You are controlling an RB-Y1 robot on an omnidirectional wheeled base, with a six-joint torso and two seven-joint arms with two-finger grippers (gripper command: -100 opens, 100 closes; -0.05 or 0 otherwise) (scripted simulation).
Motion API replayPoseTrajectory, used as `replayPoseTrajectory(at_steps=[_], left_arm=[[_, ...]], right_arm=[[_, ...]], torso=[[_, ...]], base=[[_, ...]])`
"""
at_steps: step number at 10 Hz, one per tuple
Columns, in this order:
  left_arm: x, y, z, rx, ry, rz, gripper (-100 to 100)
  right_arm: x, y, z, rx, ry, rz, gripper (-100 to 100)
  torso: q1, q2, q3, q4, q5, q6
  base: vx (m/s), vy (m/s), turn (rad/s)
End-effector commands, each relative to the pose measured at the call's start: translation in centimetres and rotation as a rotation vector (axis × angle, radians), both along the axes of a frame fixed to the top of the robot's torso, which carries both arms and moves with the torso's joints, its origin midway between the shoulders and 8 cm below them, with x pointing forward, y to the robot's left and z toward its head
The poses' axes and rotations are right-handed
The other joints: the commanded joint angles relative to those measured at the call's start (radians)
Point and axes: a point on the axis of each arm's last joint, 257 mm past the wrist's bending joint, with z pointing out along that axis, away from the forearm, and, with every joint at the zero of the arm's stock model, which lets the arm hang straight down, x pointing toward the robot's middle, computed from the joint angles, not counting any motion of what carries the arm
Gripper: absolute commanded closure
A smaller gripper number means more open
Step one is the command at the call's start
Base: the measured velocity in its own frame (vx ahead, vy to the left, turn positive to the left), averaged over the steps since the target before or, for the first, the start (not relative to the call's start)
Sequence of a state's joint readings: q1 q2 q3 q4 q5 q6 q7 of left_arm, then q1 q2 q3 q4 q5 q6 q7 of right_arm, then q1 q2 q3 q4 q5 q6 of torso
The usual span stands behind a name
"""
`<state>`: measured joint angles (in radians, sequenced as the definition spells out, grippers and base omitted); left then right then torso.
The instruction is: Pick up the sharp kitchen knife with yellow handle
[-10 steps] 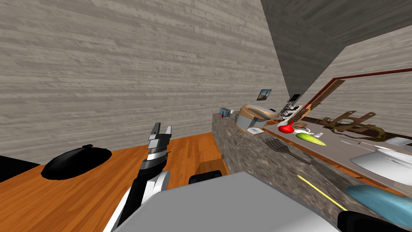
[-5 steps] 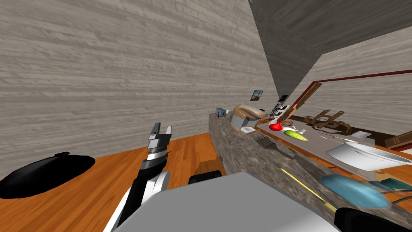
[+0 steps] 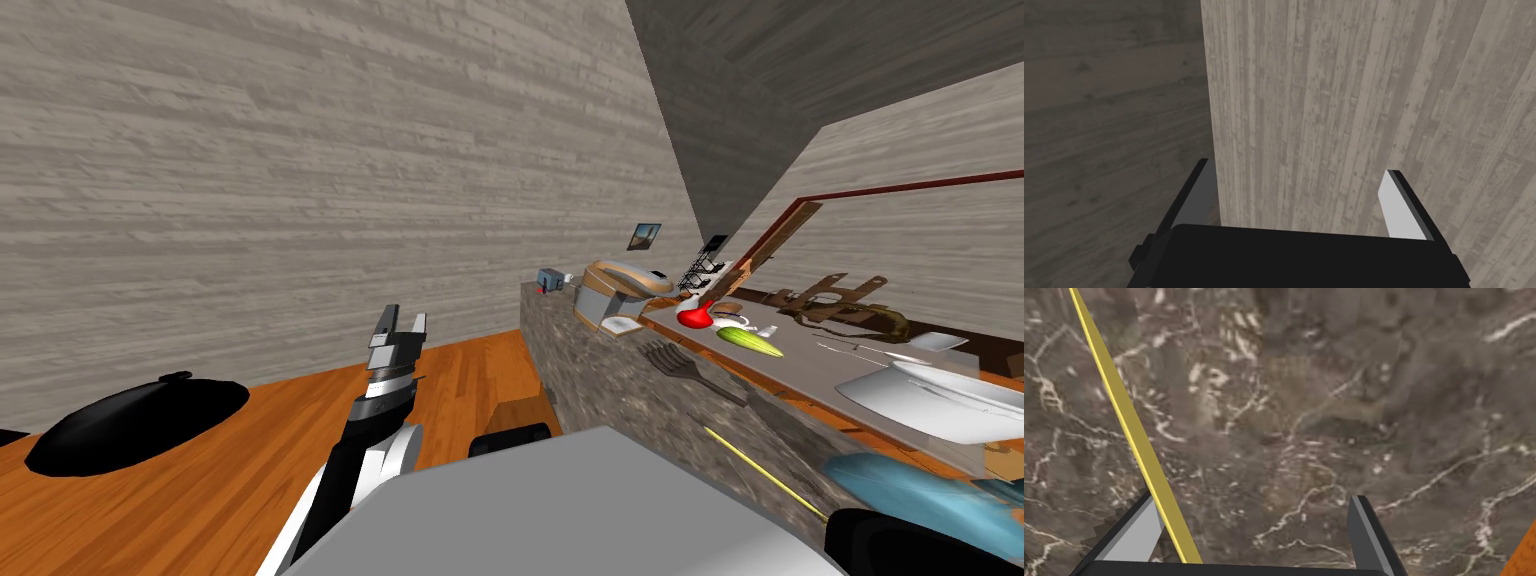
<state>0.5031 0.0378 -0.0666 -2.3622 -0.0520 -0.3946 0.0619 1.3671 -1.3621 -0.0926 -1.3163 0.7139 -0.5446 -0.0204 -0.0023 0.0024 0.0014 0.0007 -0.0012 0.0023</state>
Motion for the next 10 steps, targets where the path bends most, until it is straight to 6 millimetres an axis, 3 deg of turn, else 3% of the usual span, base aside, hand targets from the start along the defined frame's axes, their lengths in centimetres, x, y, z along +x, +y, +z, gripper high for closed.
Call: replayPoseTrajectory(at_steps=[1,5,6,7,9,10], left_arm=[[0.0,0.0,0.0,0.000,0.000,0.000,0],[0.0,0.0,0.0,0.000,0.000,0.000,0],[0.0,0.0,0.0,0.000,0.000,0.000,0],[0.0,0.0,0.0,0.000,0.000,0.000,0],[0.0,0.0,0.0,0.000,0.000,0.000,0],[0.0,0.0,0.0,0.000,0.000,0.000,0]], right_arm=[[0.0,0.0,0.0,0.000,0.000,0.000,100],[0.1,-0.1,0.0,-0.003,-0.001,0.003,100],[0.1,-0.1,0.0,-0.004,0.000,0.004,0],[0.8,-0.2,0.7,0.001,-0.002,0.006,100],[1.2,-0.4,1.1,-0.001,-0.003,0.013,100],[1.3,-0.4,1.2,-0.001,-0.003,0.012,0]], torso=[[0.000,0.000,0.000,0.000,0.000,0.000],[0.001,0.002,0.001,0.000,0.000,0.001],[0.000,0.002,0.001,0.000,-0.001,0.001],[0.000,0.002,0.001,0.001,-0.001,0.001],[0.002,0.005,0.003,0.001,-0.001,0.002],[0.001,0.004,0.003,0.001,-0.001,0.002]], base=[[0.000,0.000,0.000],[0.001,-0.001,0.002],[0.000,0.000,0.000],[-0.023,0.016,-0.078],[-0.034,0.020,-0.061],[0.000,0.000,0.000]])
